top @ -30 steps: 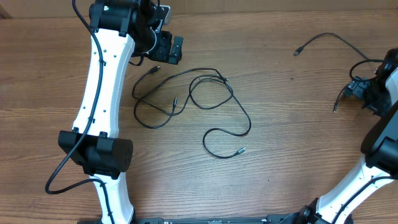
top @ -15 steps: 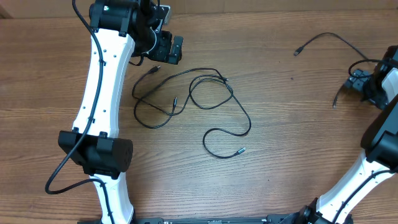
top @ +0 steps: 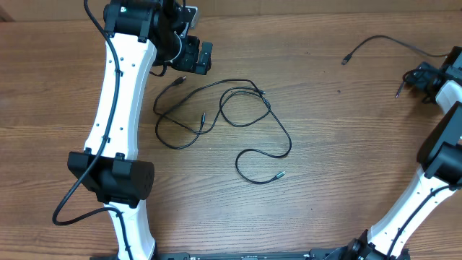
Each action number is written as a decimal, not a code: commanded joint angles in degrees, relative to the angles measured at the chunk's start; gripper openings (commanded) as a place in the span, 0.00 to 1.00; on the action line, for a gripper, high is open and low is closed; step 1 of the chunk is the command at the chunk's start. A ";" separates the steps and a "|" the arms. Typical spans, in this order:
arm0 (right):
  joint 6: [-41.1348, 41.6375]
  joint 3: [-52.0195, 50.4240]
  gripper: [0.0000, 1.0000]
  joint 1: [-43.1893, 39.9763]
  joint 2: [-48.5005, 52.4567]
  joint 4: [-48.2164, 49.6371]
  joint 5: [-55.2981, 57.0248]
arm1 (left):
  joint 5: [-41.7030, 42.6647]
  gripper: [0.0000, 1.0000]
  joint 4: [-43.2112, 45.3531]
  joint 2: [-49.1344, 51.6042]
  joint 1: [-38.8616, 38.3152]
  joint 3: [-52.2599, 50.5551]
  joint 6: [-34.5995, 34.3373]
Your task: Untangle cables
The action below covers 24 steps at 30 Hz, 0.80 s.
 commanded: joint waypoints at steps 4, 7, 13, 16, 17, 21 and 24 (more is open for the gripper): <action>0.59 -4.57 1.00 -0.09 13.99 5.33 -4.87 | 0.81 1.00 0.11 -1.16 -0.11 0.94 0.94; 0.57 -4.57 1.00 -0.09 14.45 7.41 -4.87 | 0.83 1.00 0.11 -1.14 -0.11 0.94 0.94; 0.57 -4.57 1.00 -0.09 14.45 3.45 -4.87 | 0.83 1.00 0.11 -1.14 -0.11 0.94 0.94; 0.55 -4.57 1.00 -0.09 14.45 -1.33 -4.90 | 0.83 1.00 0.11 -1.14 -0.11 0.94 0.94; 0.55 -4.57 1.00 -0.09 14.45 -3.54 -4.90 | 0.83 1.00 0.13 -1.14 -0.11 0.94 0.92; 0.52 -4.57 1.00 -0.09 14.45 -10.71 -4.90 | 0.83 1.00 0.11 -1.14 -0.11 0.94 0.94; 0.50 -4.55 1.00 -0.04 14.45 -16.17 -6.03 | 0.83 1.00 0.13 -1.14 -0.11 0.94 0.94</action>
